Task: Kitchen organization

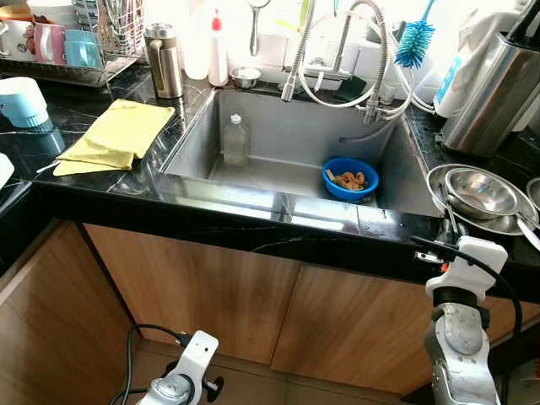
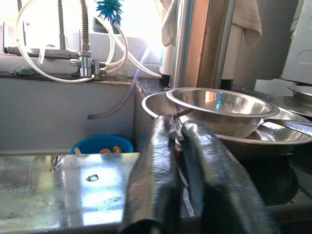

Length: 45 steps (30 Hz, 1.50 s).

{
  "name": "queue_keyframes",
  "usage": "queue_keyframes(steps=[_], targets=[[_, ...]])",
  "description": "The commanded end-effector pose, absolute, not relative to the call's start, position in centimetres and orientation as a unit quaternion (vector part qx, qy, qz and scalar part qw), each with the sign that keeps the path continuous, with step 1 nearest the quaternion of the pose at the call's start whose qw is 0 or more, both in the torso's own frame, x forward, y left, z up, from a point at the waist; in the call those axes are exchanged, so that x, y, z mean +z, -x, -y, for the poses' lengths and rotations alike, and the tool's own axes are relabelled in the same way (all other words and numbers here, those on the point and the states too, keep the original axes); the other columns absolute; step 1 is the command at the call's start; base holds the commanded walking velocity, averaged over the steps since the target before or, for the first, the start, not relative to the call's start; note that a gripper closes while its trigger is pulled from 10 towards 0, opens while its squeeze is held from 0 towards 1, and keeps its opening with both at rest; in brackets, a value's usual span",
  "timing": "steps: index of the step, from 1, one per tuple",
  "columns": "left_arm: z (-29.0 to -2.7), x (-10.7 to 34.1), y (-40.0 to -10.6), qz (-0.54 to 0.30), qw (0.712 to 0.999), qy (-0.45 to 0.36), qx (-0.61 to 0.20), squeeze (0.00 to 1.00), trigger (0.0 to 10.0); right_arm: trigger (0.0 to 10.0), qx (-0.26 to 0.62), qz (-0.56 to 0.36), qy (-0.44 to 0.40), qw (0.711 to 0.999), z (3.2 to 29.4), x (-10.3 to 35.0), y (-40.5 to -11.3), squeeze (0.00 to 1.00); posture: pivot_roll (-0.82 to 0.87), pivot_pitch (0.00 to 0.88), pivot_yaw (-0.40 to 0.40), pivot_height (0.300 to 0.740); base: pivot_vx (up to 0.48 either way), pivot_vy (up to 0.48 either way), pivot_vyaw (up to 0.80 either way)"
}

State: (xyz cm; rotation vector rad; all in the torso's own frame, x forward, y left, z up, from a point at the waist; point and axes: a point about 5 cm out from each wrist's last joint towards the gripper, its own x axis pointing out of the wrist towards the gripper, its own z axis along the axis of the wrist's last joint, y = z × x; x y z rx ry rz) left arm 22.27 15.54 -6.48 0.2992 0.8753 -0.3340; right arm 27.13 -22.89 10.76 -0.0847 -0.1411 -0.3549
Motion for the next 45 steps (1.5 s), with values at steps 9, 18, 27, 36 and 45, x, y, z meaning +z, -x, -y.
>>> queue_keyframes(steps=[9,18,27,36,45], targets=[[-15.3,-6.8,-21.8,-0.427,0.876,-0.152,-0.166,0.0,10.0,3.8,-0.176,0.076,0.037,0.981,23.1,11.2,-27.6,0.0,0.12,0.044,-0.104,0.736,0.0,0.0,0.0],[-15.3,-6.8,-21.8,-0.427,0.876,-0.152,-0.165,0.0,10.0,3.8,-0.179,0.083,0.039,0.979,23.3,11.6,-27.6,0.0,0.12,0.044,-0.104,0.736,0.0,0.0,0.0],[-15.2,-6.8,-21.8,-0.426,0.877,-0.149,-0.165,0.0,10.0,3.9,-0.183,0.121,0.046,0.975,23.4,13.9,-28.1,0.0,0.12,0.043,-0.106,0.736,0.0,0.0,0.0],[-15.2,-6.8,-21.8,-0.425,0.878,-0.147,-0.164,0.0,10.0,10.0,-0.177,0.144,0.046,0.972,23.1,15.5,-28.5,0.0,0.12,0.042,-0.11,0.736,0.0,0.0,0.0],[-15.1,-6.8,-21.8,-0.424,0.879,-0.148,-0.162,0.0,10.0,10.0,-0.097,0.125,-0.038,0.987,21.8,15.9,-30.4,0.0,0.12,0.044,-0.11,0.736,0.0,0.0,0.0]])
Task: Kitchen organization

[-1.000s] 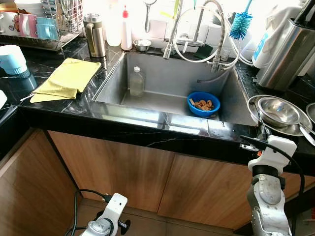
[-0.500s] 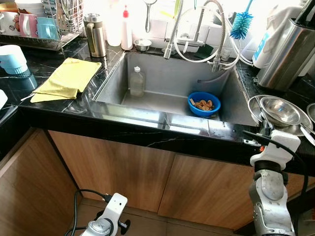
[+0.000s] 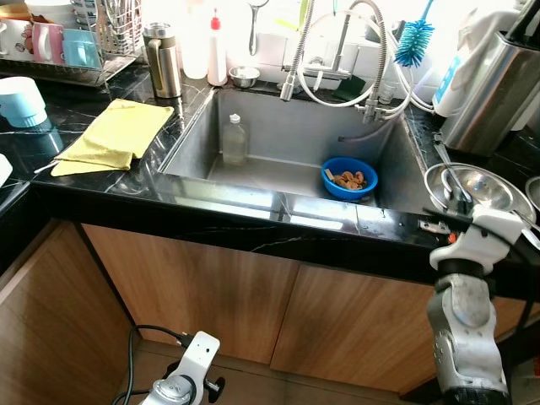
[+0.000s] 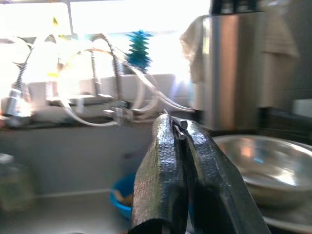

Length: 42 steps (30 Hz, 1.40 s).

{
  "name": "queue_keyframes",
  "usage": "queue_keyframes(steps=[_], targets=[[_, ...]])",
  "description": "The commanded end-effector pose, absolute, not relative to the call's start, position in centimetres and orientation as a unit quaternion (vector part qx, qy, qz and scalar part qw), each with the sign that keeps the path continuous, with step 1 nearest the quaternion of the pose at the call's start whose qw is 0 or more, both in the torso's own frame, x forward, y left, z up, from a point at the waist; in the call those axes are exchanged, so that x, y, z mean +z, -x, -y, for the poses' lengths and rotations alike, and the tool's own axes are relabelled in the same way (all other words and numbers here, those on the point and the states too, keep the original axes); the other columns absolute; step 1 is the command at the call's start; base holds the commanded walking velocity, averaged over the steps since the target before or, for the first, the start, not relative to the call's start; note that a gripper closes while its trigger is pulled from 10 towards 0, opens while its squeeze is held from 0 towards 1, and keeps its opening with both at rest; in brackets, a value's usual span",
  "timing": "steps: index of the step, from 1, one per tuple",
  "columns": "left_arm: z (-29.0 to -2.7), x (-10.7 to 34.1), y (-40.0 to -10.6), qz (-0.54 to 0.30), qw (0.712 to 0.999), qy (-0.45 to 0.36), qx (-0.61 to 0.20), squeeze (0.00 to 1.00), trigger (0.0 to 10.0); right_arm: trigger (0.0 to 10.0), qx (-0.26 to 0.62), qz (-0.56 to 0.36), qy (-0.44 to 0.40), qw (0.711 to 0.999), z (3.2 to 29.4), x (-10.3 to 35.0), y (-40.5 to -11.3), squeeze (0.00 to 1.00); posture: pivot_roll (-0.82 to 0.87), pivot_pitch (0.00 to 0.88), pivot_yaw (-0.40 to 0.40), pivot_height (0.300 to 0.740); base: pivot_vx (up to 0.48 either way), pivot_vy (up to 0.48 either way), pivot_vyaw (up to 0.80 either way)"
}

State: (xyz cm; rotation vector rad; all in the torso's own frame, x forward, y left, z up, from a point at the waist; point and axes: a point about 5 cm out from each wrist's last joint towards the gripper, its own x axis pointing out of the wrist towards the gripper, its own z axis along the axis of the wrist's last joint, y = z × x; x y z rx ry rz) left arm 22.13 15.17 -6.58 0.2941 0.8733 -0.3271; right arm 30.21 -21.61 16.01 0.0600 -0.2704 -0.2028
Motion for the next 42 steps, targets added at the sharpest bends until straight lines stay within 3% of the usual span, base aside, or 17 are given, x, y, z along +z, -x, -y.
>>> queue_keyframes(steps=[1,15,22,29,38,39,40,41,42], targets=[[-15.1,-6.8,-21.8,-0.424,0.879,-0.148,-0.161,0.0,10.0,10.0,-0.068,0.12,-0.036,0.99,21.3,16.1,-30.9,0.0,0.12,0.046,-0.109,0.736,0.0,0.0,0.0],[-15.2,-6.8,-21.8,-0.425,0.878,-0.15,-0.16,0.0,10.0,10.0,0.019,0.067,-0.021,0.997,20.5,16.7,-34.3,0.0,0.13,0.046,-0.11,0.736,0.0,0.0,0.0],[-15.1,-6.8,-21.8,-0.424,0.879,-0.15,-0.159,0.0,10.0,10.0,0.083,-0.007,-0.026,0.996,18.9,15.7,-36.4,0.0,0.14,0.039,-0.112,0.736,0.0,0.0,0.0],[-15.0,-6.9,-21.7,-0.425,0.878,-0.15,-0.16,0.0,10.0,10.0,0.038,-0.065,-0.046,0.996,20.2,14.3,-37.3,0.0,0.14,0.034,-0.114,0.736,0.0,0.0,0.0],[-15.0,-6.9,-21.6,-0.426,0.877,-0.151,-0.164,0.0,10.0,10.0,0.021,-0.06,-0.045,0.997,20.9,14.6,-37.8,0.0,0.15,0.022,-0.113,0.736,0.0,0.0,0.0],[-15.0,-6.9,-21.6,-0.426,0.877,-0.151,-0.164,0.0,10.0,10.0,0.018,-0.059,-0.047,0.997,20.9,14.6,-37.9,0.07,0.15,0.022,-0.115,0.736,0.0,0.0,0.0],[-15.0,-6.9,-21.6,-0.426,0.877,-0.151,-0.164,0.0,10.0,10.0,0.019,-0.058,-0.05,0.997,20.9,14.6,-37.9,0.24,0.15,0.023,-0.115,0.736,0.0,0.0,0.0],[-15.0,-6.9,-21.6,-0.426,0.877,-0.151,-0.164,0.0,10.0,10.0,0.019,-0.056,-0.051,0.997,20.9,14.6,-38.0,0.69,0.15,0.025,-0.115,0.736,0.0,0.0,0.0],[-15.0,-6.9,-21.6,-0.426,0.877,-0.151,-0.164,0.0,10.0,10.0,0.019,-0.056,-0.052,0.997,20.9,14.6,-38.0,1.0,0.15,0.025,-0.115,0.736,0.0,0.0,0.0]])
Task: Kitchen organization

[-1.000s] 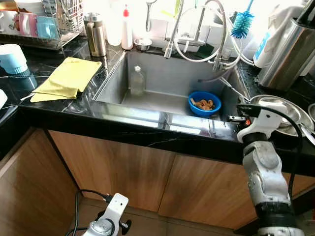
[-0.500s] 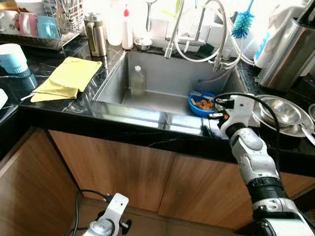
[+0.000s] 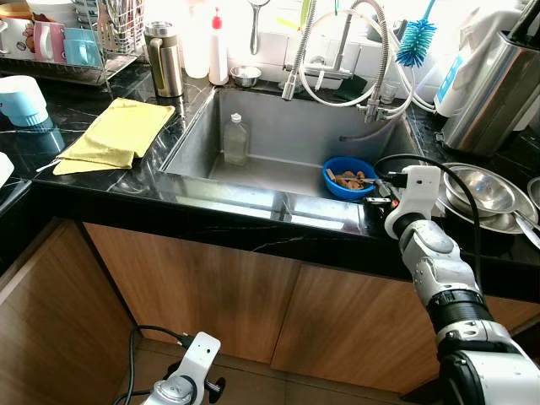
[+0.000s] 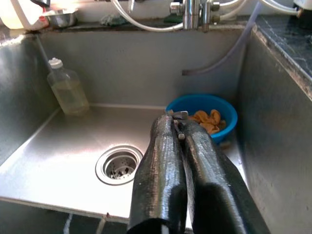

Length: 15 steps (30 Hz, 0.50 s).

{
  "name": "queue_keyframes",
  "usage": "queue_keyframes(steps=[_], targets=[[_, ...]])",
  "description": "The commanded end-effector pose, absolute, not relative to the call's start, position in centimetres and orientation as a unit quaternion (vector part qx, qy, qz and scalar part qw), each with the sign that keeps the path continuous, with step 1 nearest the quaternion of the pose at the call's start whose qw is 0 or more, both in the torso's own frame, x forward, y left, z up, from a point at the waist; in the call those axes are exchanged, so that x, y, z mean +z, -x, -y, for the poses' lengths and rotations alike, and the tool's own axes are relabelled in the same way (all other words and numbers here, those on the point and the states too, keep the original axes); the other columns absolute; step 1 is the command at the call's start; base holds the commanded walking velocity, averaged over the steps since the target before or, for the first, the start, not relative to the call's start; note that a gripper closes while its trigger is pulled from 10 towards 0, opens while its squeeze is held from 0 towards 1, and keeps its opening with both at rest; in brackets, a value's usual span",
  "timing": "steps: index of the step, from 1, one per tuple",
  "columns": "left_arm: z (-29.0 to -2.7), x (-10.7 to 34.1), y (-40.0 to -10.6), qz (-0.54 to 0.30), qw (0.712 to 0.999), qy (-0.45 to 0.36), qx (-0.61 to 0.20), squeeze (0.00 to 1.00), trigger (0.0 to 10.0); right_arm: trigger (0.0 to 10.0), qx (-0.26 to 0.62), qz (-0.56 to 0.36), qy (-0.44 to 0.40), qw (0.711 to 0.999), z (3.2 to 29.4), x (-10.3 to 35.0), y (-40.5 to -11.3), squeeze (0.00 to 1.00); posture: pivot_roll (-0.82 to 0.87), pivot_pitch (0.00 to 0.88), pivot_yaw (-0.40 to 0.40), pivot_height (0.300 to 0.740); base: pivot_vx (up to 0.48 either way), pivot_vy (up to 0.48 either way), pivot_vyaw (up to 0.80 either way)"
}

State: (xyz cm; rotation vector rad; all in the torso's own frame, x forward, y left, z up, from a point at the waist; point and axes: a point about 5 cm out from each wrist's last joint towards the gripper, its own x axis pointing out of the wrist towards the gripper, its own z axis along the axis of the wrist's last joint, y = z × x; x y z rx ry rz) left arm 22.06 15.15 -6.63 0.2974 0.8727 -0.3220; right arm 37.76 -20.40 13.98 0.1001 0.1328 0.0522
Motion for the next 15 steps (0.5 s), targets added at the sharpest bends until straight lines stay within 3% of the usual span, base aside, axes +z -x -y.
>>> queue_keyframes(steps=[1,3,4,5,6,15], targets=[[-15.02,-6.92,-21.6,-0.426,0.877,-0.151,-0.164,0.0,10.0,10.0,0.019,-0.055,-0.053,0.997,20.85,14.59,-37.99,1.0,0.15,0.03,-0.116,0.736,0.0,0.0,0.0],[-15.04,-6.93,-21.59,-0.426,0.877,-0.151,-0.163,0.0,10.0,10.0,0.013,-0.052,-0.051,0.997,20.88,14.6,-38.0,1.0,0.15,0.034,-0.116,0.736,0.0,0.0,0.0],[-15.04,-6.92,-21.59,-0.426,0.877,-0.151,-0.163,0.0,10.0,10.0,0.011,-0.051,-0.051,0.997,20.9,14.59,-37.98,0.93,0.15,0.04,-0.115,0.736,0.0,0.0,0.0],[-15.06,-6.92,-21.6,-0.426,0.877,-0.151,-0.162,0.0,10.0,10.0,0.01,-0.051,-0.05,0.997,20.92,14.54,-37.94,0.62,0.15,0.042,-0.115,0.736,0.0,0.0,0.0],[-15.06,-6.92,-21.6,-0.426,0.877,-0.15,-0.162,0.0,10.0,10.0,0.009,-0.051,-0.049,0.997,20.93,14.5,-37.92,0.01,0.15,0.044,-0.115,0.736,0.0,0.0,0.0],[-15.12,-6.91,-21.62,-0.426,0.877,-0.151,-0.161,0.0,10.0,10.0,0.005,-0.012,-0.036,0.999,20.71,15.26,-37.82,0.0,0.14,0.056,-0.11,0.736,0.0,0.0,0.0]])
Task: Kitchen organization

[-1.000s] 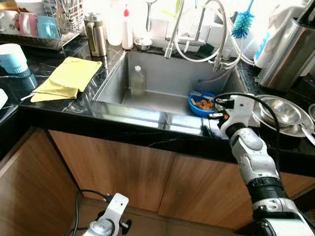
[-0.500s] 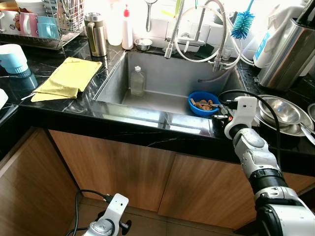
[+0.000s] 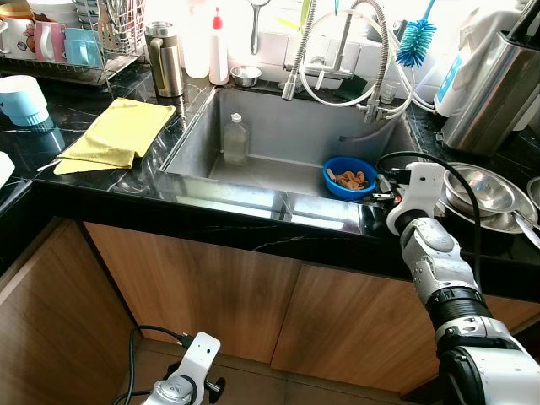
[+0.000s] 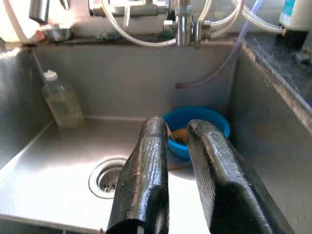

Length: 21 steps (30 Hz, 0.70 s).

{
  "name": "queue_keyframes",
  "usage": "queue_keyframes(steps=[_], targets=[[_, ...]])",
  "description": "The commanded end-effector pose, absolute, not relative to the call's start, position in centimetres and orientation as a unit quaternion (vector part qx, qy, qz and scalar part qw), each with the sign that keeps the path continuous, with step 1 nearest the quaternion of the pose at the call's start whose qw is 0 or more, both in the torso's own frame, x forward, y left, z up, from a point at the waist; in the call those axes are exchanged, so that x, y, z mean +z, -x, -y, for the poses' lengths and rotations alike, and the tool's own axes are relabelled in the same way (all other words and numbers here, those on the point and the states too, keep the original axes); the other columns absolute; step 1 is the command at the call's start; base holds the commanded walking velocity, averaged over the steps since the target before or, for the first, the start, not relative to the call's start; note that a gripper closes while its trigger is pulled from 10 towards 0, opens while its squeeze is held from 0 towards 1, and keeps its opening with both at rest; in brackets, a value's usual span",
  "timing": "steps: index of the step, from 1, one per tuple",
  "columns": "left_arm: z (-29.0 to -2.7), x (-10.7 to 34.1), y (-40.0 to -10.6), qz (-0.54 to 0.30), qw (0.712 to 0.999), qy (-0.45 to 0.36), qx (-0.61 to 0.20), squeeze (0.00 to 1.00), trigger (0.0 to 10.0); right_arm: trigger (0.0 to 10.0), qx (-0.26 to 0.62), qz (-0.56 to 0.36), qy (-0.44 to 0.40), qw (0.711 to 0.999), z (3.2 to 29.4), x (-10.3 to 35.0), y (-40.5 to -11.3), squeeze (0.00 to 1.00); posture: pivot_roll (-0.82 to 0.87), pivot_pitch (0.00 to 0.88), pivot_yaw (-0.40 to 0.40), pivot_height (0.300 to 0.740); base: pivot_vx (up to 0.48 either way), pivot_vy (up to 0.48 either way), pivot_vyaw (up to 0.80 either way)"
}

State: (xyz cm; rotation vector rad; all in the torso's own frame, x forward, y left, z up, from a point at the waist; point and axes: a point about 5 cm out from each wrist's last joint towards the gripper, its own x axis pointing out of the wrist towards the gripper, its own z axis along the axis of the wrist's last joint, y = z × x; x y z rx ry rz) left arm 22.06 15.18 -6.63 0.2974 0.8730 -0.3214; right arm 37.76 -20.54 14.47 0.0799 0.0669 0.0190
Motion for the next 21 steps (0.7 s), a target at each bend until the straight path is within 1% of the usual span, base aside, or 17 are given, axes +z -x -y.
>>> queue_keyframes(steps=[1,2,5,7,12,13,14,16,20,21], targets=[[-15.1,-6.9,-21.6,-0.426,0.877,-0.151,-0.161,0.0,10.0,10.0,0.005,-0.004,-0.031,0.999,20.6,15.5,-37.8,0.0,0.14,0.056,-0.11,0.736,0.0,0.0,0.0],[-15.1,-6.9,-21.6,-0.426,0.878,-0.15,-0.161,0.0,10.0,10.0,0.003,0.025,-0.002,1.0,20.3,16.0,-37.4,0.0,0.14,0.058,-0.109,0.736,0.0,0.0,0.0],[-15.1,-6.9,-21.6,-0.425,0.878,-0.15,-0.161,0.0,10.0,10.0,0.0,0.075,0.033,0.997,19.6,16.3,-35.9,0.0,0.14,0.061,-0.107,0.736,0.0,0.0,0.0],[-15.1,-6.9,-21.6,-0.424,0.879,-0.149,-0.161,0.0,10.0,10.0,-0.003,0.093,0.051,0.994,19.3,16.2,-35.0,0.0,0.13,0.062,-0.107,0.736,0.0,0.0,0.0],[-15.1,-6.9,-21.6,-0.422,0.88,-0.148,-0.161,0.0,10.0,10.0,-0.027,0.114,0.052,0.992,19.4,15.6,-33.2,0.0,0.13,0.064,-0.109,0.736,0.0,0.0,0.0],[-15.1,-6.9,-21.6,-0.421,0.881,-0.147,-0.16,0.0,10.0,10.0,-0.055,0.115,0.036,0.991,19.8,14.5,-31.9,0.0,0.13,0.064,-0.111,0.736,0.0,0.0,0.0],[-15.1,-6.9,-21.6,-0.421,0.881,-0.147,-0.16,0.0,10.0,10.0,-0.055,0.115,0.036,0.991,19.8,14.5,-31.9,0.0,0.13,0.064,-0.111,0.736,0.0,0.0,0.0],[-15.0,-6.9,-21.6,-0.42,0.881,-0.146,-0.16,0.0,10.0,10.0,-0.081,0.107,0.032,0.99,20.2,13.5,-30.4,0.0,0.13,0.063,-0.112,0.736,0.0,0.0,0.0],[-15.1,-6.9,-21.6,-0.42,0.881,-0.146,-0.16,0.0,10.0,10.0,-0.082,0.106,0.033,0.99,20.2,13.5,-30.3,0.0,0.13,0.063,-0.112,0.736,0.0,0.0,0.0],[-15.1,-6.9,-21.6,-0.42,0.881,-0.146,-0.16,0.0,10.0,10.0,-0.088,0.104,0.034,0.99,20.3,13.3,-29.8,0.0,0.13,0.061,-0.112,0.736,0.0,0.0,0.0]])
